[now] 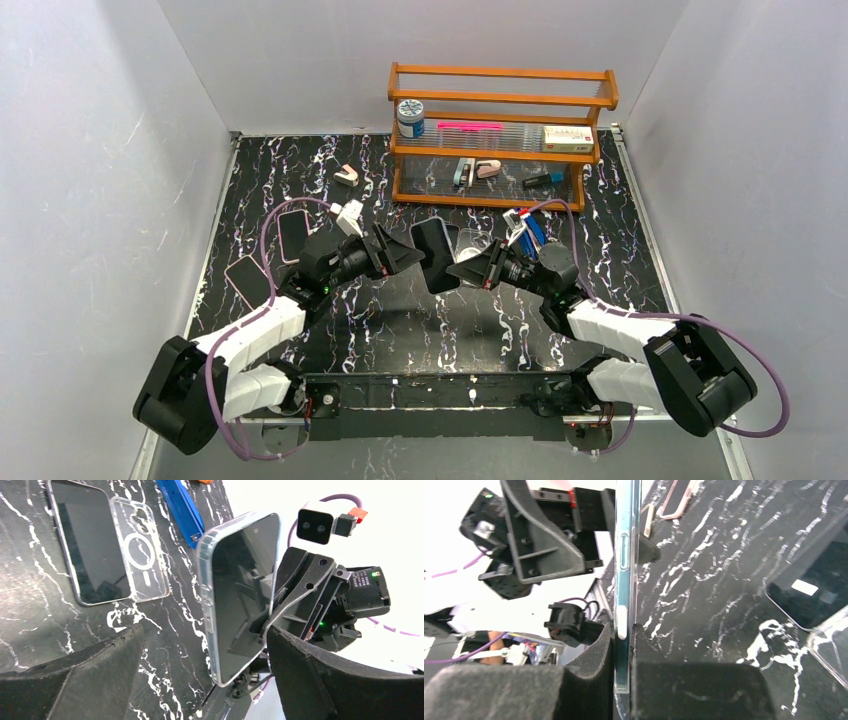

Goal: Take the phone out of the phone case
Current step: Pick up the phone at the center of the board.

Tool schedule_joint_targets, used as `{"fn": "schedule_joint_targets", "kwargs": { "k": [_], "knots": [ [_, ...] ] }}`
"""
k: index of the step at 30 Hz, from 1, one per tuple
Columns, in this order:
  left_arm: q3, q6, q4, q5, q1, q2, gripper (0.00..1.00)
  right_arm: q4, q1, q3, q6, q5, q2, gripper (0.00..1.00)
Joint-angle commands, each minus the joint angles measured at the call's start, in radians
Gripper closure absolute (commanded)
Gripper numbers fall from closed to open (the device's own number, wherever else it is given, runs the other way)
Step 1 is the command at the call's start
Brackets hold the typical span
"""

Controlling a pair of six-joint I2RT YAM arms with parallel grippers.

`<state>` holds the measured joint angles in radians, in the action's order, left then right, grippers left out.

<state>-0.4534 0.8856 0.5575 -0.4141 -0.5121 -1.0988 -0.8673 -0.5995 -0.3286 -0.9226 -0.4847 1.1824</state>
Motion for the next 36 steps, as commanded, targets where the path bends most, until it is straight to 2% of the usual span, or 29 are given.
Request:
{"fn": "schedule_joint_targets", "kwargs": {
  "k": [1, 10, 15, 21, 26, 28, 29, 33, 36],
  "knots": [
    [-0.016, 0.048, 0.115, -0.079, 0.003, -0.015, 0.13, -0.284, 0.016, -0.006, -0.092, -0.133, -0.002, 0.99],
    [-0.029, 0.124, 0.233, -0.15, -0.004, -0.015, 0.24, -0.379, 0.016, -0.03, -0.159, -0.209, 0.028, 0.99],
    [-0.032, 0.172, 0.316, -0.189, -0.025, -0.034, 0.36, -0.434, 0.016, -0.047, -0.196, -0.234, 0.057, 0.99],
    [-0.036, 0.2, 0.357, -0.189, -0.055, -0.046, 0.53, -0.496, 0.017, -0.059, -0.228, -0.246, 0.105, 0.99],
    [-0.029, 0.227, 0.379, -0.165, -0.063, -0.039, 0.77, -0.463, 0.017, -0.073, -0.2, -0.236, 0.11, 0.99],
    [-0.022, 0.241, 0.381, -0.131, -0.062, -0.018, 0.91, -0.422, 0.016, -0.074, -0.169, -0.23, 0.1, 0.93],
    [-0.013, 0.252, 0.381, -0.107, -0.063, -0.004, 1.0, -0.396, 0.016, -0.074, -0.153, -0.221, 0.092, 0.87],
    [0.015, 0.282, 0.383, 0.005, -0.063, 0.048, 1.0, -0.343, 0.013, -0.05, -0.118, -0.169, 0.049, 0.52],
    [0.021, 0.309, 0.387, 0.078, -0.064, 0.074, 1.0, -0.34, -0.004, -0.015, -0.114, -0.116, 0.024, 0.39]
  ]
}}
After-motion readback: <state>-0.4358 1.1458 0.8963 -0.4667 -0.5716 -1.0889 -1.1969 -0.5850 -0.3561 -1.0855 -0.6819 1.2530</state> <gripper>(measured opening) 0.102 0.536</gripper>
